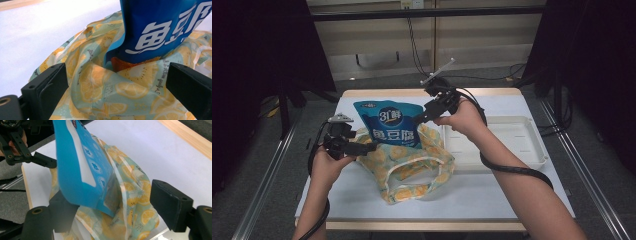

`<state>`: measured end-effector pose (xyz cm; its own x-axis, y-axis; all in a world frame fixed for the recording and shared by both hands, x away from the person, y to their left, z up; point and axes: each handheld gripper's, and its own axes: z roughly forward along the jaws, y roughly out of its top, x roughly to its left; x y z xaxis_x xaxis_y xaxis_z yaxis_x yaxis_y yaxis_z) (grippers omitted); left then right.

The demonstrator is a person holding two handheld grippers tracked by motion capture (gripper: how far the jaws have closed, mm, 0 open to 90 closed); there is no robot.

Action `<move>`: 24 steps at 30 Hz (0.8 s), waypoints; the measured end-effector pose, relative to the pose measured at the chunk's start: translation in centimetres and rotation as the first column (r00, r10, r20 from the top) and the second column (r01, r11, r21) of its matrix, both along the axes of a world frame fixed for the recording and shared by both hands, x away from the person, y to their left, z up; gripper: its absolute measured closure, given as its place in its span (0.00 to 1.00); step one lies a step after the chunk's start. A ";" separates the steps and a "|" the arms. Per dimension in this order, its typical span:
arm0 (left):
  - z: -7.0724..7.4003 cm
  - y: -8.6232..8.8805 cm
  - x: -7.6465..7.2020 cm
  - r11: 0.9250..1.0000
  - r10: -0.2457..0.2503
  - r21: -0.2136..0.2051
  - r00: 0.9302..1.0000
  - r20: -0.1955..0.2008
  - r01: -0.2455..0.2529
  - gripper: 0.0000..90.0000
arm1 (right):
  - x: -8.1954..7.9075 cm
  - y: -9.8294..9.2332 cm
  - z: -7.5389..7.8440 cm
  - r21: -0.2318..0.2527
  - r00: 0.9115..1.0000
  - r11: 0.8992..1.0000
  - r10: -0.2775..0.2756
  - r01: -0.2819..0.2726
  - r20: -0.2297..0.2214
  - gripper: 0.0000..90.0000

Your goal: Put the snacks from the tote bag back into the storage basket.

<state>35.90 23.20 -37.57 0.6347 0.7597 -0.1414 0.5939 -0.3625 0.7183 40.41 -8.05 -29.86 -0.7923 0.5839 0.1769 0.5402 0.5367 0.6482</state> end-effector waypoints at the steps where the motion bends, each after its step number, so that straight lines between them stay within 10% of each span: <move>1: 0.0 0.1 0.0 1.000 -0.004 0.004 1.000 -0.001 0.004 0.04 | 0.0 0.1 0.0 -0.004 1.000 1.000 0.002 -0.002 0.000 0.27; 24: -0.1 0.0 0.0 1.000 -0.010 0.000 1.000 -0.013 0.010 0.04 | 1.1 1.7 1.3 -0.019 1.000 1.000 0.016 -0.016 -0.013 0.27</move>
<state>35.91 23.21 -37.68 0.6406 0.7532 -0.1495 0.5992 -0.3686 0.7107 41.54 -6.33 -28.60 -0.7991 0.5748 0.1761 0.5400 0.5575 0.6305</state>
